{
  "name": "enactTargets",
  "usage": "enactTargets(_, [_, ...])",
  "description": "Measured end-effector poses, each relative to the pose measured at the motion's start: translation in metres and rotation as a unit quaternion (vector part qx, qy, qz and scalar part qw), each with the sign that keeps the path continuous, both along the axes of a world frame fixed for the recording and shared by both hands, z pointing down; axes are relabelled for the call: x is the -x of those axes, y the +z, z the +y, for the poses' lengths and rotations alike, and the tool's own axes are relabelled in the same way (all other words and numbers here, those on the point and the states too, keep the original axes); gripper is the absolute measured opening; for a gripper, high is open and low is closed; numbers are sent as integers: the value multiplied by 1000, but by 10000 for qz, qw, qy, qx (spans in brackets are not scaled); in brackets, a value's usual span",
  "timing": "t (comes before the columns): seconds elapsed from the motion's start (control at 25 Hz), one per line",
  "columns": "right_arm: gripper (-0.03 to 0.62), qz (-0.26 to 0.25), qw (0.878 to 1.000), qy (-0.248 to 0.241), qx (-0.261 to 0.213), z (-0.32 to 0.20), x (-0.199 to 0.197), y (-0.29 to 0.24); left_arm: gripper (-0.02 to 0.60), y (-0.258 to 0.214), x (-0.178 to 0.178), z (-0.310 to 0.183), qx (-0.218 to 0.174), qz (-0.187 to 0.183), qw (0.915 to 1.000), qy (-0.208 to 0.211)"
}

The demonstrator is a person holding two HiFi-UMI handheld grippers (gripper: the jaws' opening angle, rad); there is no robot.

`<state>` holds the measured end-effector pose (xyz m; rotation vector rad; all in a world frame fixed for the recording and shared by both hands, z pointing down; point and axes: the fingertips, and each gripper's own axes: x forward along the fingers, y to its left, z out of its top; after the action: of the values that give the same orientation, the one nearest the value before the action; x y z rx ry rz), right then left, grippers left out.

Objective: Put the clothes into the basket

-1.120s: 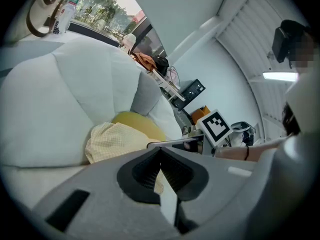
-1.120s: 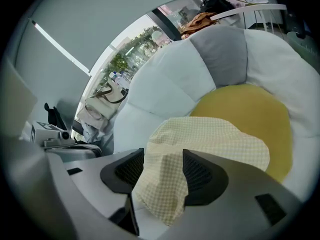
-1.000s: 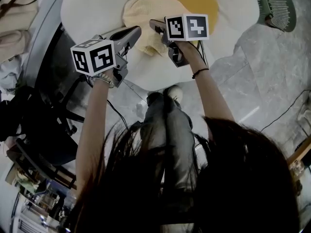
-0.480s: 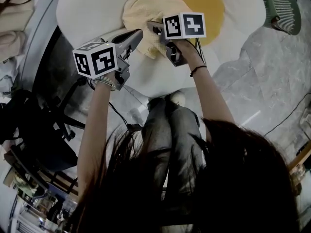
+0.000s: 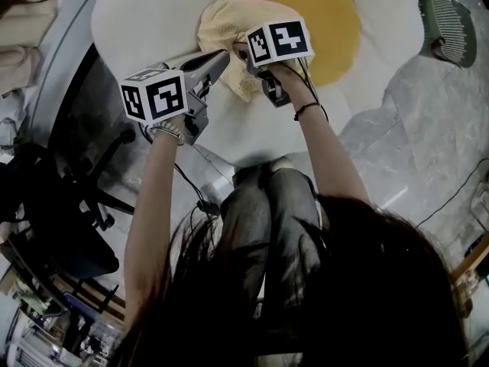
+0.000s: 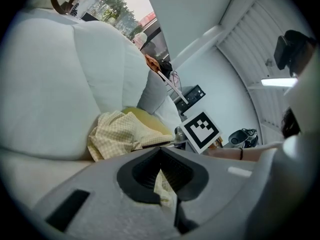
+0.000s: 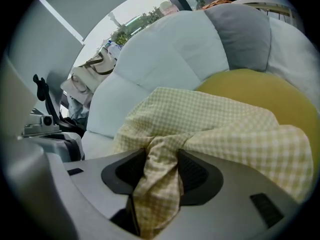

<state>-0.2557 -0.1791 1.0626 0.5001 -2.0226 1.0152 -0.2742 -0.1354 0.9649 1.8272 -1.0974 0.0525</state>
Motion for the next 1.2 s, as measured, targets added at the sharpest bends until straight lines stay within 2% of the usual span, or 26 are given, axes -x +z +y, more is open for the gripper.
enactTargets(0.08, [190, 55, 9999, -145, 2, 0, 3, 4, 11, 4, 0, -1, 36, 25, 10000, 33])
enactTargets(0.2, [103, 262, 9987, -443, 8, 4, 6, 11, 11, 5, 1, -2, 1, 76, 9999, -79])
enactTargets(0.28, [80, 377, 9976, -577, 71, 8, 6, 13, 11, 5, 2, -2, 1, 67, 9999, -132])
enactTargets(0.56, [65, 273, 9991, -288, 171, 12, 1, -10, 11, -9, -1, 7, 118, 167, 9995, -225])
enactTargets(0.76, [60, 157, 9992, -358, 73, 10, -3, -44, 11, -31, -4, 9, 238, 169, 9992, -259])
enactTargets(1.2, [58, -105, 9996, -270, 73, 14, -18, -141, 11, -109, -14, 18, 256, 137, 9994, -203])
